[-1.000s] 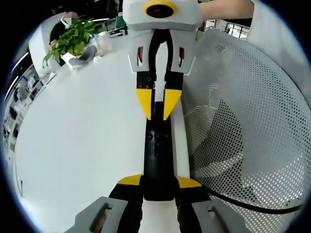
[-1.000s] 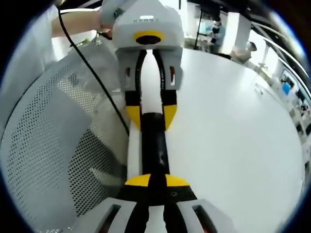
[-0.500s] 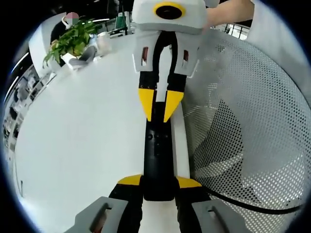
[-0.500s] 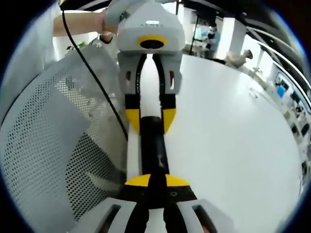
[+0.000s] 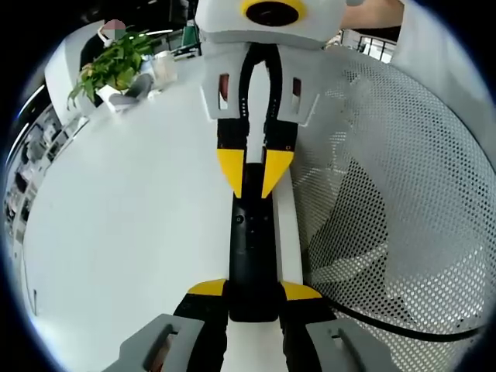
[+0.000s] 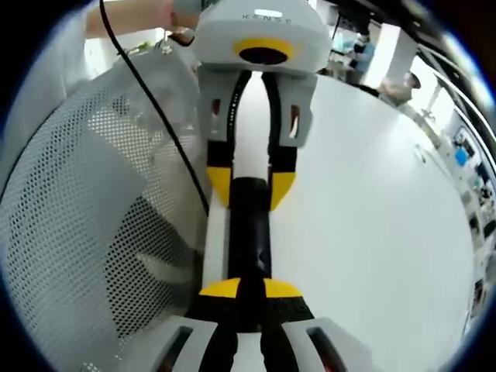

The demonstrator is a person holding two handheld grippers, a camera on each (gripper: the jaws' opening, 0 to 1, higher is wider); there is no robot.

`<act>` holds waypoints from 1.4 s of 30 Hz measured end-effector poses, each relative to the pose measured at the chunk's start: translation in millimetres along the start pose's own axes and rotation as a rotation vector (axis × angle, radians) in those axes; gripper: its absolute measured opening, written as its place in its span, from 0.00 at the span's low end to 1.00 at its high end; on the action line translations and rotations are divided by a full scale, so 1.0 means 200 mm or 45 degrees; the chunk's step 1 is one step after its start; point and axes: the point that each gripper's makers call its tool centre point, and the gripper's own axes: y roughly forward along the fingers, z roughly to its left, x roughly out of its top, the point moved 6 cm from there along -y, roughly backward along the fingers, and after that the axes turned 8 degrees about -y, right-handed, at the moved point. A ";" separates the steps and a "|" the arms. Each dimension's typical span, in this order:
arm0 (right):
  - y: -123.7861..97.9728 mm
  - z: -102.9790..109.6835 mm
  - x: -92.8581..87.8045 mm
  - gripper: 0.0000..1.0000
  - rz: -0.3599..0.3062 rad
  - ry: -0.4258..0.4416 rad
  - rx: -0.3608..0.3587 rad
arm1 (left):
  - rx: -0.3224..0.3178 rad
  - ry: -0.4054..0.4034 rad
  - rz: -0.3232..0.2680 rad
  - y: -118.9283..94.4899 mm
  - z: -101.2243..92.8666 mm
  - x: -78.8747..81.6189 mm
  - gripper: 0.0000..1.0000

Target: Press the specified remote control buttons in sequence, fully releasing each button before pressing the next.

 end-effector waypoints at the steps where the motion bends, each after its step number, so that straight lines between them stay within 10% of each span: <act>1: 0.00 0.00 0.00 0.06 0.013 0.002 0.007 | 0.000 0.000 -0.002 0.00 0.00 0.00 0.25; 7: 0.01 -0.02 0.03 0.06 0.137 -0.032 0.063 | -0.003 0.002 -0.010 0.00 0.00 0.00 0.25; 20: 0.01 -0.03 0.02 0.05 0.118 0.015 0.122 | 0.004 -0.001 -0.008 0.00 0.00 0.00 0.25; 33: -0.01 0.01 -0.04 0.06 -0.185 0.138 -0.049 | 0.002 -0.002 -0.017 0.00 0.00 0.00 0.25; 42: 0.00 0.02 -0.03 0.05 -0.199 0.160 -0.106 | 0.002 0.002 -0.012 0.00 0.00 0.00 0.25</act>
